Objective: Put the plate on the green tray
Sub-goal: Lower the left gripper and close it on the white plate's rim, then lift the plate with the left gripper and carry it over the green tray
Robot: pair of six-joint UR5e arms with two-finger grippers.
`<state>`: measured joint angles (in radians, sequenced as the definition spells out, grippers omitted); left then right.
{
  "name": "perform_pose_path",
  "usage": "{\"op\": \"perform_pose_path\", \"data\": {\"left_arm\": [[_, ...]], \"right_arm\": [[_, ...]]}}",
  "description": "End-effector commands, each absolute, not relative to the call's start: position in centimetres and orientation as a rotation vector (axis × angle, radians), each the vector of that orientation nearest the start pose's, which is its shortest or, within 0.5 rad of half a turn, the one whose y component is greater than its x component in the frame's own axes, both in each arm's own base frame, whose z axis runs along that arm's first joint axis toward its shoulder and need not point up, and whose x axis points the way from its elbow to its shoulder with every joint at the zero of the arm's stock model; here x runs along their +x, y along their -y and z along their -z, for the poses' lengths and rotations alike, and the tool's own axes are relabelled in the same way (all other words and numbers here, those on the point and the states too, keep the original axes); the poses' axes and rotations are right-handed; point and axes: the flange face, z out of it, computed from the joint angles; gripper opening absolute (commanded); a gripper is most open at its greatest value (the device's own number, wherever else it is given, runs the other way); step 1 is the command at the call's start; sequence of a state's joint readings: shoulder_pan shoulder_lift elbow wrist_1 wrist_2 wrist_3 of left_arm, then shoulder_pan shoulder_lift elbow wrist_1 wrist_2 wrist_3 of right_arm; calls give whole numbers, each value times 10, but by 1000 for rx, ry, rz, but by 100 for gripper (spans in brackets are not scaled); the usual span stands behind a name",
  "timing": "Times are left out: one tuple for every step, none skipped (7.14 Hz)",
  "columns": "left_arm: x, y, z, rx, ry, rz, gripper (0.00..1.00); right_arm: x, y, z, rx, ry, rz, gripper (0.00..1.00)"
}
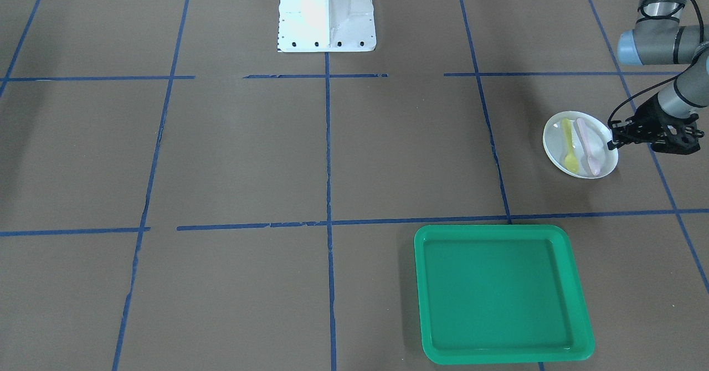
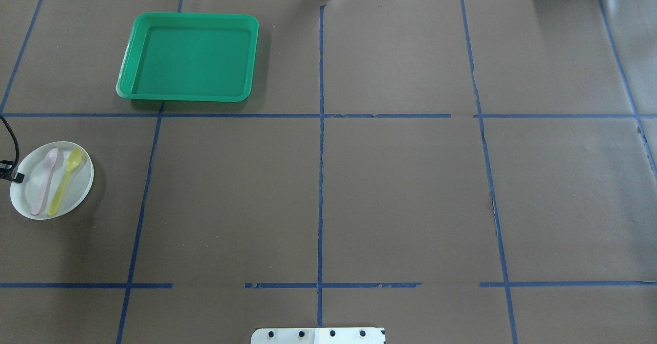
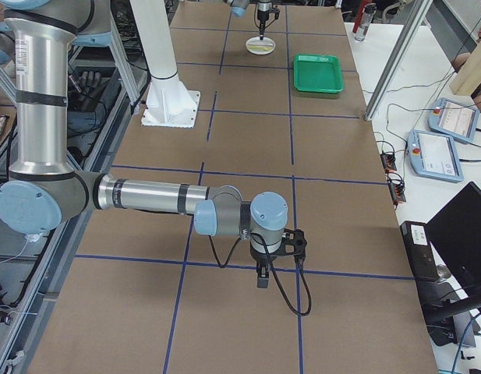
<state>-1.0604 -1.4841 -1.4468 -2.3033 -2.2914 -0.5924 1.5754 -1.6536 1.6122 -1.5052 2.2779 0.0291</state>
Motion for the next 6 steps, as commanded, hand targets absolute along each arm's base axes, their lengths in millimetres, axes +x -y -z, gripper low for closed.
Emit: {"op": "perform_pose_path", "data": {"left_arm": [[170, 438, -670, 33, -941, -176, 0], [153, 442, -664, 27, -1003, -178, 0], [135, 444, -661, 18, -1058, -165, 0], [120, 443, -658, -1, -1117, -148, 0], [110, 444, -658, -19, -1137, -125, 0], [107, 446, -654, -34, -1161, -114, 0]], "right_arm": [[71, 458, -676, 15, 707, -24, 100], [71, 458, -676, 15, 707, -24, 100], [71, 458, -676, 13, 707, -24, 100], [71, 458, -676, 13, 707, -24, 100], [71, 458, -676, 13, 707, -24, 100], [71, 458, -676, 13, 707, -24, 100]]}}
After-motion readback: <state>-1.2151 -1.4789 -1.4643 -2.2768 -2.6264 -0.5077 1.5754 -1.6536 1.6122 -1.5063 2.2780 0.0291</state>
